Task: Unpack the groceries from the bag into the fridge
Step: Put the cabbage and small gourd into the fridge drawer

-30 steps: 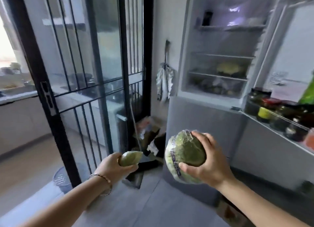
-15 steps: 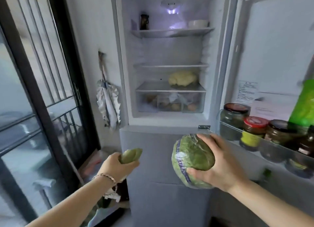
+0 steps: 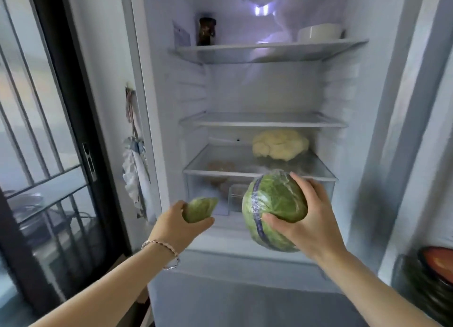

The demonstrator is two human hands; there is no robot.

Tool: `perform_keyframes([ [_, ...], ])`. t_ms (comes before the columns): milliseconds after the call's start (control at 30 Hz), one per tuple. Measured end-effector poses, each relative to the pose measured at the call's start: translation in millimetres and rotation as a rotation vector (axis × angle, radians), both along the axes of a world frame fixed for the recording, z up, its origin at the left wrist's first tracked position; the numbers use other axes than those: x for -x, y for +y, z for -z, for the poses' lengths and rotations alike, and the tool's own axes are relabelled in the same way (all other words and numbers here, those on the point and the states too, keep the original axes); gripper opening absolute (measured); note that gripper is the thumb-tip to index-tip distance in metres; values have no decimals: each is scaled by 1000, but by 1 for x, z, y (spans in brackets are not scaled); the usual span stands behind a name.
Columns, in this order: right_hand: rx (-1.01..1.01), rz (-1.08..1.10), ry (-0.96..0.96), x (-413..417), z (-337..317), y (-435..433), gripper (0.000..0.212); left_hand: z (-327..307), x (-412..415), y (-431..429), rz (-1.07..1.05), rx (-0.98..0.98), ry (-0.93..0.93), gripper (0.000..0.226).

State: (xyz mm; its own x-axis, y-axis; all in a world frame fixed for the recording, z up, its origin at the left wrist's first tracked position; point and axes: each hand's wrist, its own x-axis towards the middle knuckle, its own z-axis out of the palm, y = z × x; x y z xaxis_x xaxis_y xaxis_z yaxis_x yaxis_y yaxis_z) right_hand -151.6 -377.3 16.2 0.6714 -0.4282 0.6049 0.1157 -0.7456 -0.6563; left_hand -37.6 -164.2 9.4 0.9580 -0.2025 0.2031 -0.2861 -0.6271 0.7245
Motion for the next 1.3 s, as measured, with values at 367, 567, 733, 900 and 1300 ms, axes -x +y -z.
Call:
perform_keyframes([
  [367, -81, 86, -2, -133, -46, -18, 98, -32, -132, -35, 93, 31, -119, 44],
  [567, -210, 38, 34, -186, -58, -25, 78, -37, -150, -45, 151, 37, -155, 42],
  [733, -419, 93, 22, -221, -69, -23, 74, -42, -149, -45, 48, 97, -186, 45],
  [900, -146, 125, 261, -225, -54, -20, 104, -39, -147, -46, 27, 98, -229, 45],
  [1300, -394, 20, 80, -220, -30, -18, 116, -21, -135, -47, 35, 122, -193, 33],
])
